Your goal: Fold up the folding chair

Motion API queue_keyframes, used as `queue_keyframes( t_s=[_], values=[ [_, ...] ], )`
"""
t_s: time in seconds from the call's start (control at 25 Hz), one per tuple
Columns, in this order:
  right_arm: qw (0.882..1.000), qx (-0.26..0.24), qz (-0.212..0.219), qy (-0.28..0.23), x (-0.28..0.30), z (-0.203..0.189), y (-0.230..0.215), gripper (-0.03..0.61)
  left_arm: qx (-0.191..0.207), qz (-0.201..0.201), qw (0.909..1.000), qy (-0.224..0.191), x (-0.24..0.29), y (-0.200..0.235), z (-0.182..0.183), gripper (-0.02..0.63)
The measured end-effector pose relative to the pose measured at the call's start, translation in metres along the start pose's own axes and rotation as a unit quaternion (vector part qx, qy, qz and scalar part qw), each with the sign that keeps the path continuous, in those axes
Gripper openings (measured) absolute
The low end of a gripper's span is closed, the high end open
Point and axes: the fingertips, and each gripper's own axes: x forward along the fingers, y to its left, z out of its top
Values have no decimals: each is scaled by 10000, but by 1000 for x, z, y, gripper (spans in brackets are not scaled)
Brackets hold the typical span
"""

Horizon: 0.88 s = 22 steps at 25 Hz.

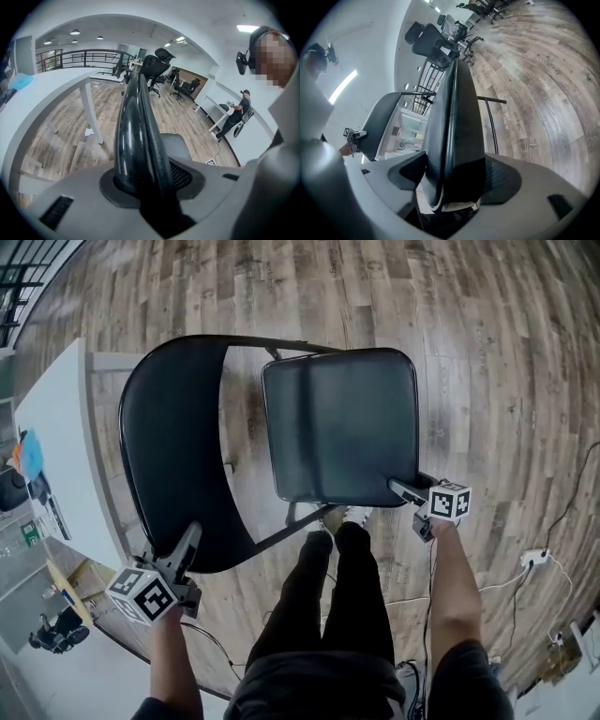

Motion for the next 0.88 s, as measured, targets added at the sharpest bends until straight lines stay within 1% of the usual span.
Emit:
queue_keyframes(
  t_s=[0.08, 0.12, 0.24, 0.36, 0.52, 0.68, 0.88],
  values=[
    [10000, -25, 91, 5, -2, 1, 21, 345, -2, 0, 9998, -179, -12, 0, 8, 142],
    [9999, -71, 135, 47, -4, 2, 32, 340, -11, 24, 9996, -292, -18, -1, 12, 137],
    [9986, -341, 311, 260, -11, 3, 72, 324, -59, 133, 9972, -732, -38, -3, 26, 128],
    [9956, -627, 537, 439, -12, 2, 120, 313, 0, 203, 9948, -997, -62, 0, 39, 116],
    [9899, -870, 928, 620, -3, 2, 190, 301, 60, 235, 9913, -1291, -94, 9, 58, 99],
    [9845, -1042, 1167, 799, 7, -4, 267, 299, 78, 241, 9899, -1393, -123, 17, 69, 84],
    [9768, -1226, 1469, 966, 40, -10, 368, 299, 90, 331, 9882, -1491, -158, 38, 81, 81]
  ],
)
